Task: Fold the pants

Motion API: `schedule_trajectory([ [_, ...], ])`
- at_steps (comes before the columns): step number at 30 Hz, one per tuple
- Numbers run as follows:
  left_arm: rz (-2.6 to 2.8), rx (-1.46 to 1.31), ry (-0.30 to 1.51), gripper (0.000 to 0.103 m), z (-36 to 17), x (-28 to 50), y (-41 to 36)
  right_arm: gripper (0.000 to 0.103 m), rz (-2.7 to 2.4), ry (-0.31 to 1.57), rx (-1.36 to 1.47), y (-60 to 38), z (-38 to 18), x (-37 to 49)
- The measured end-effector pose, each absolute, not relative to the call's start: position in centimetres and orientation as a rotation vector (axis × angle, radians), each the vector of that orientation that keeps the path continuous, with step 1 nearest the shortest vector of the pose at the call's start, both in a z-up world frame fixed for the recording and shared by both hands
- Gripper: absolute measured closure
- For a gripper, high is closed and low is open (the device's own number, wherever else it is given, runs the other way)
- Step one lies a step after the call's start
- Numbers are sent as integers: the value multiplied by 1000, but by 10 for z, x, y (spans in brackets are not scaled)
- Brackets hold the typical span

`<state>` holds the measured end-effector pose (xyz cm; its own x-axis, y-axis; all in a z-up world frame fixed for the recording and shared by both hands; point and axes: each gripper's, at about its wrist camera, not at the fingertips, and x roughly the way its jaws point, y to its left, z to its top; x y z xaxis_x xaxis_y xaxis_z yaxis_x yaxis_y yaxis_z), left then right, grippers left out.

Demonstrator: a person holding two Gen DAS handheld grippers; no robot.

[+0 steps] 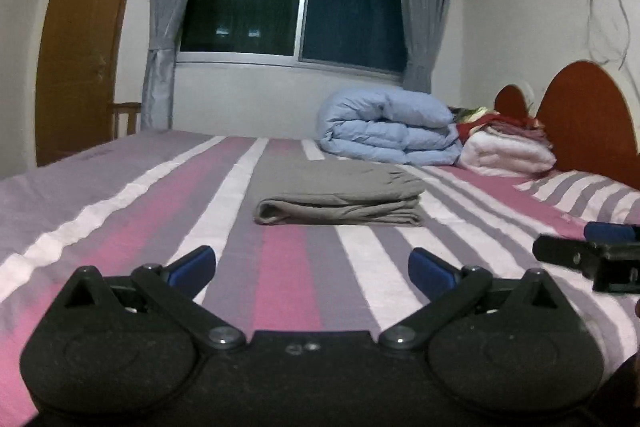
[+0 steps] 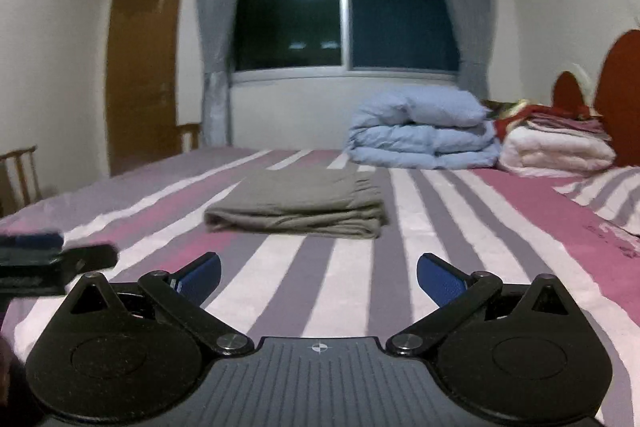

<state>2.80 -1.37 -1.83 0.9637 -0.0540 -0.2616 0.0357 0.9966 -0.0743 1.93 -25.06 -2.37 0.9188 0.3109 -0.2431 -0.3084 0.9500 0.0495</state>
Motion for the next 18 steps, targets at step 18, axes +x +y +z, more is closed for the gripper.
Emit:
schedule_trajectory([
  [18, -64, -67, 269, 6, -19, 29, -14, 0, 283, 287, 28, -259, -29, 23],
])
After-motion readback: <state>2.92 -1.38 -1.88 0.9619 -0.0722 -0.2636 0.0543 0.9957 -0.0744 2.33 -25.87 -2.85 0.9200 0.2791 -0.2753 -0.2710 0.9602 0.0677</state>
